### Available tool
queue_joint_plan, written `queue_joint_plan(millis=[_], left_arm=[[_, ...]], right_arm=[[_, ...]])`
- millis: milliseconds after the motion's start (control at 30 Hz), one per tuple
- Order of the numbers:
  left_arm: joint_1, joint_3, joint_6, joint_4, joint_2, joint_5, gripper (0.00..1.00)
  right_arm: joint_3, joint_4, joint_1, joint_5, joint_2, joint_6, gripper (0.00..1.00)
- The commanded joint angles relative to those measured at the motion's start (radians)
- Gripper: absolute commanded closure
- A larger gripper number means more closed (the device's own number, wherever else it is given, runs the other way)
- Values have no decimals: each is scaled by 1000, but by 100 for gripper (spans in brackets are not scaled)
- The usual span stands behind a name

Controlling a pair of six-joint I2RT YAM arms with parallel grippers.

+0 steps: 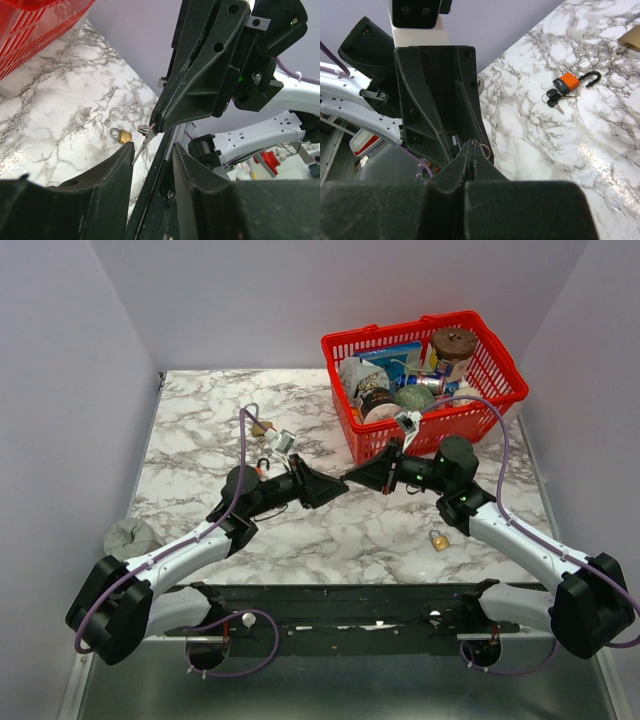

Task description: Unlock with the key

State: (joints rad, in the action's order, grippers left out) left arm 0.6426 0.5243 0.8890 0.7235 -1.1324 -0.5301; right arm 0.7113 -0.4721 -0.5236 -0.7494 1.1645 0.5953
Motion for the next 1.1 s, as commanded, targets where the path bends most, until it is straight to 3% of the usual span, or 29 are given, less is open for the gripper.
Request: queue_joint_plan(millis=[0,167,300,400,600,833,933,1067], left_arm=[[5,-15,-4,47,22,27,62],[5,-21,-7,40,25,32,78],[5,-21,-19,21,31,32,99],[5,-17,-35,-16,40,19,100],[3,45,-159,-254,56,-42,100],[3,227,-453,-721,-6,-217,100],[3,294,-606,-896,-55,-292,100],[3,351,-734,-1029,-102,-349,100]], right_arm=[[-16,-36,5,-7,-8,4,99],[-21,-36,7,-5,-5,4,99],[-22,-34,8,-5,1,-2,99],[-16,-13,7,-11,9,-28,99],[66,228,8,-10,-5,-222,98],[125,469,8,-1,-60,-410,67],[148,536,5,-60,-48,-443,59],[168,573,-16,-117,-20,-471,59]])
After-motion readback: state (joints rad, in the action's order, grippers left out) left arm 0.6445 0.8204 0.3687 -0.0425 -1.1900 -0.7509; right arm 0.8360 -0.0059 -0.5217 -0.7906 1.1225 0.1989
